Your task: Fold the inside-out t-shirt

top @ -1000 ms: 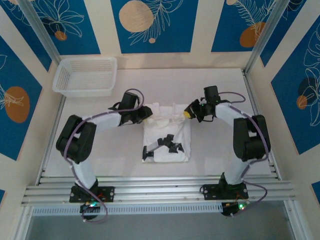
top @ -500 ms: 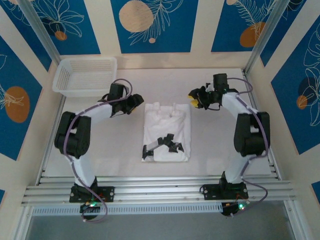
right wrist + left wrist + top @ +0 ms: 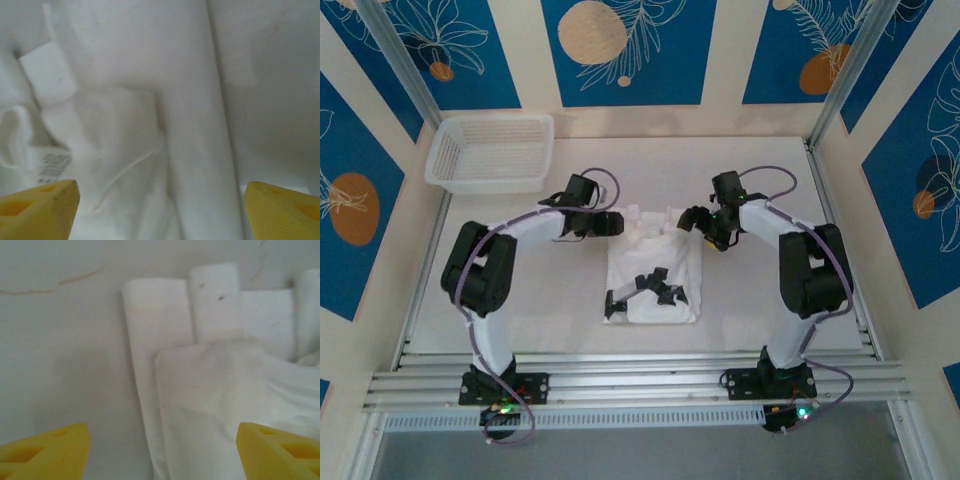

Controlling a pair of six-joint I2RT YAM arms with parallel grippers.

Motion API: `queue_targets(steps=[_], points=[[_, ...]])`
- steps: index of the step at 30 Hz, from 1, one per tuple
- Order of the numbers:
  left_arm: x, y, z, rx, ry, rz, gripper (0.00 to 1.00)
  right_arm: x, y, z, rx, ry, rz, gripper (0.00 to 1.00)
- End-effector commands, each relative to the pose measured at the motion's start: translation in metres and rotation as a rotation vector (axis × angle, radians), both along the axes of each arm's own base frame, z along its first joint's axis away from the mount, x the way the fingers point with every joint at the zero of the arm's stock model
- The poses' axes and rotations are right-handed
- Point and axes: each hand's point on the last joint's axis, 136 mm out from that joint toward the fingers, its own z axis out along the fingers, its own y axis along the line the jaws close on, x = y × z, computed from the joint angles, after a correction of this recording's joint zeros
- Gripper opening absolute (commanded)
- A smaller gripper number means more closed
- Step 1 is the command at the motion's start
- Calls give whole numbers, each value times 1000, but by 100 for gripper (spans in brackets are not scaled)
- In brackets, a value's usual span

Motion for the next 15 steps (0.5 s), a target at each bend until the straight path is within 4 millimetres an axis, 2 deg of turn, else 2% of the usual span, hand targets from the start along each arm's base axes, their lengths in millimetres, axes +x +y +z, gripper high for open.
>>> queue_targets(steps=[1,5,7,11,15], points=[[10,-11,3,-1,-27,-94,78,11,-1,-3,-37,-29,87,85],[16,-27,-4,-68,-1,-115,76,21,7,-11,-15,-26,129,81],[18,-30,-9,-88,13,-105,69,25,12,-12,-9,-23,147,78],[16,-41,-19,-177,63,-92,55,31,17,-18,12,4,156,61],[9,-59,-25,-321,100,-94,37,29,24,-25,49,35,161,36]])
